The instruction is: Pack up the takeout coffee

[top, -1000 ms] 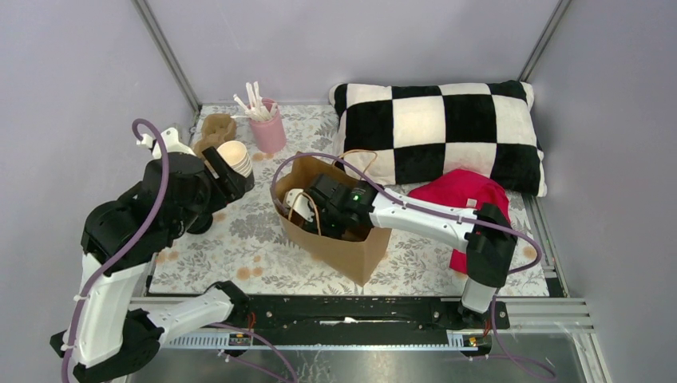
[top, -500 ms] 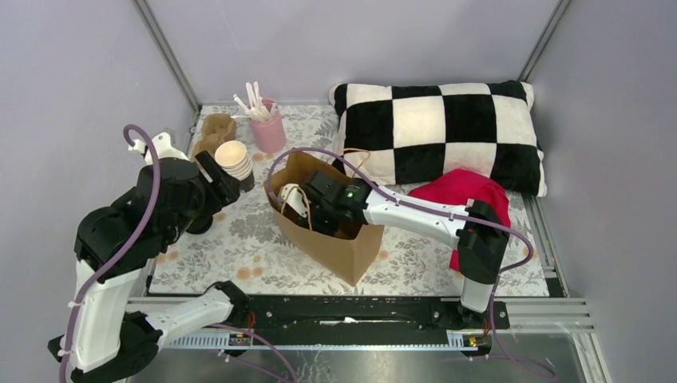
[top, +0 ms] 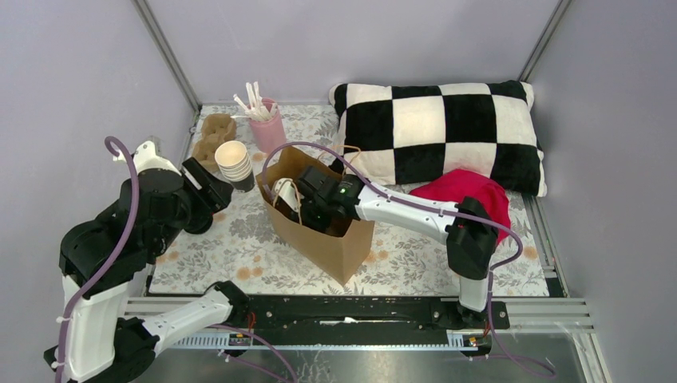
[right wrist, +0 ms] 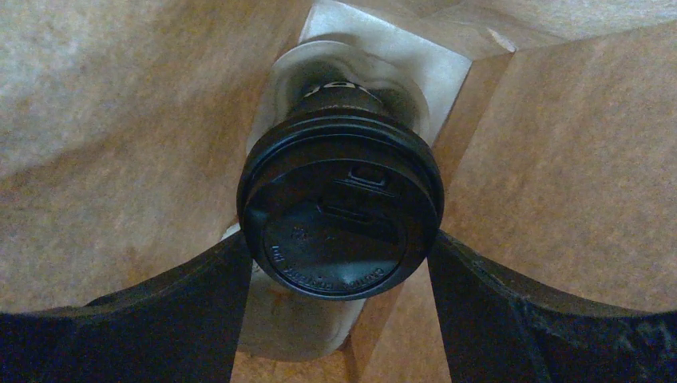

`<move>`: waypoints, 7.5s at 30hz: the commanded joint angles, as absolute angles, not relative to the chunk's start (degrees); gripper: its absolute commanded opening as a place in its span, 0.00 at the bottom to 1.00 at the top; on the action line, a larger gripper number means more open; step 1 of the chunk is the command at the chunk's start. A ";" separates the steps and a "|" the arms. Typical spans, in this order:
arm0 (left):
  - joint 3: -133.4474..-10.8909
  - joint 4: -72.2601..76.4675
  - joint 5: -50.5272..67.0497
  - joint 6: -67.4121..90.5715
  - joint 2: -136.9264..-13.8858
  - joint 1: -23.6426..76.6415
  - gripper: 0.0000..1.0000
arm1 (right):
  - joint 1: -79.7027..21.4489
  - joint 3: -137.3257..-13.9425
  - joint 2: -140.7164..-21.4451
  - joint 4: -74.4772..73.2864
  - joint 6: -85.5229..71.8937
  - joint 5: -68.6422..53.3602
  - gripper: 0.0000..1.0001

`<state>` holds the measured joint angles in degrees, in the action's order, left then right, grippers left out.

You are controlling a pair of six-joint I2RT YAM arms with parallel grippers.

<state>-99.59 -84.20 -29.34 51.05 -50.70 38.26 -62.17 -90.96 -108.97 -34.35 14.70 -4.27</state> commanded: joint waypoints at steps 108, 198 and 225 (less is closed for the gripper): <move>-72.74 -37.90 1.60 42.94 -41.25 38.45 0.71 | -62.29 -124.59 -104.36 -58.53 3.10 25.12 0.91; -89.54 -13.43 24.93 55.80 -106.75 -15.12 0.42 | -48.66 -109.07 -82.44 -50.57 3.05 17.81 1.00; -99.66 -20.57 22.45 51.61 -105.84 -14.46 0.02 | -47.90 -108.37 -82.16 -49.49 3.92 16.23 1.00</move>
<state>-95.57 -19.46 24.40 54.50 -107.87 -14.87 -48.36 -107.66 -82.61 -51.94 3.18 16.88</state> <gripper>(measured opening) 0.029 0.994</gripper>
